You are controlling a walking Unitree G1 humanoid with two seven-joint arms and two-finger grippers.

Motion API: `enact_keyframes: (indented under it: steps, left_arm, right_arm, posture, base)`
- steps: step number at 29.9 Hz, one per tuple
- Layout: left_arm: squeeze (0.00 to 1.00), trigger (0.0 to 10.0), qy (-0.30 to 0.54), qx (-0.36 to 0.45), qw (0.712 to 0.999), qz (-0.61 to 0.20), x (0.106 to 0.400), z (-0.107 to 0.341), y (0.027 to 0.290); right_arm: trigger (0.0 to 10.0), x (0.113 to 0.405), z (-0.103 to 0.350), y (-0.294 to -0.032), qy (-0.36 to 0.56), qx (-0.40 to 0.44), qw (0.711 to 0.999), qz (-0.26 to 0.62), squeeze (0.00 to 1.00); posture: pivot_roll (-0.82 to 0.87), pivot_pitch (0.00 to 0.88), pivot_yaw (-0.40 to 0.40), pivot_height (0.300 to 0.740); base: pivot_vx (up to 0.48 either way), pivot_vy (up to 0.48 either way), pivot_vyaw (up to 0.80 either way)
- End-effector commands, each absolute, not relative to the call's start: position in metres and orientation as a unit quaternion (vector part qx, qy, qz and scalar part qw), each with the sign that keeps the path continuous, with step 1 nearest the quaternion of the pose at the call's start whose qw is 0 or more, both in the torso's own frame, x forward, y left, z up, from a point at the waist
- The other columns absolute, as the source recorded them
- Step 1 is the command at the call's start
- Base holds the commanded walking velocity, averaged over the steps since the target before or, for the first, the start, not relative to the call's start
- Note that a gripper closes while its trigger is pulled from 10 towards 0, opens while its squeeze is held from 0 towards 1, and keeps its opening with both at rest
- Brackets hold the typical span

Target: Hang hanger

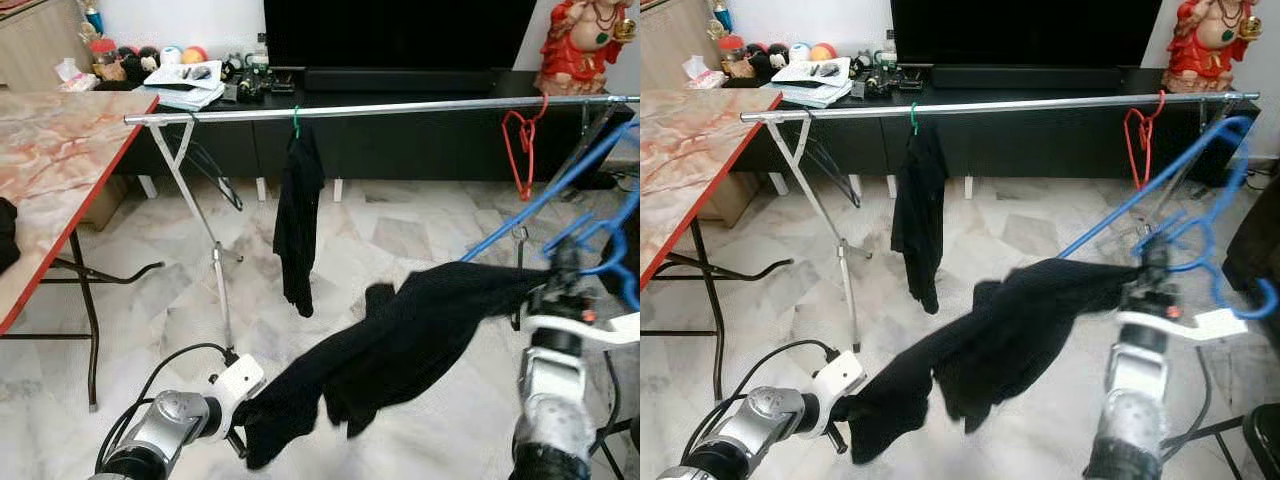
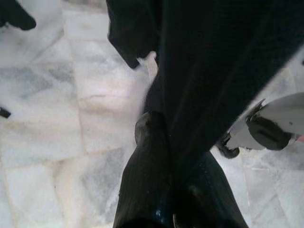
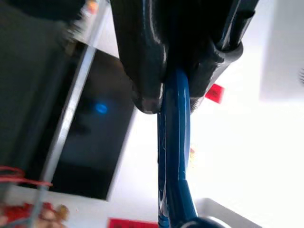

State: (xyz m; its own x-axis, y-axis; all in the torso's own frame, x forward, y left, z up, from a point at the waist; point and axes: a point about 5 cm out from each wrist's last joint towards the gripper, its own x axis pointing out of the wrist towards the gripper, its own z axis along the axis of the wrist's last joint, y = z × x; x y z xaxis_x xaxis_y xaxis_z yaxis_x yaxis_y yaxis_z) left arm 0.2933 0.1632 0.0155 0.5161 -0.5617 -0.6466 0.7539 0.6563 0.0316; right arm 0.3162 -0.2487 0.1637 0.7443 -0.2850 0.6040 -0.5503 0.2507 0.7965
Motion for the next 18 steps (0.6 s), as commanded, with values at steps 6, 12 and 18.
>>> enact_keyframes:
  steps: [6,12,18]
  left_arm:
    - [0.00,0.0,0.324,0.139,0.852,-0.387,0.285,0.011,0.168]
    - [0.00,0.0,0.323,0.120,0.826,-0.445,0.276,0.013,0.166]
    - [0.00,0.0,0.312,0.096,0.806,-0.494,0.268,0.020,0.157]
  right_arm:
    - [10.0,0.308,0.178,-0.261,-0.405,0.581,0.691,0.143,0.00]
    - [10.0,0.295,0.178,-0.304,-0.504,0.593,0.625,0.060,0.00]
    - [10.0,0.309,0.174,-0.288,-0.434,0.546,0.710,0.091,0.00]
  posture:
    - [-0.05,0.067,0.028,0.740]
    - [-0.05,0.069,0.035,0.740]
    - [-0.04,0.069,0.032,0.740]
  base:
    - [0.000,0.000,0.00]
    - [0.000,0.000,0.00]
    - [0.000,0.000,0.00]
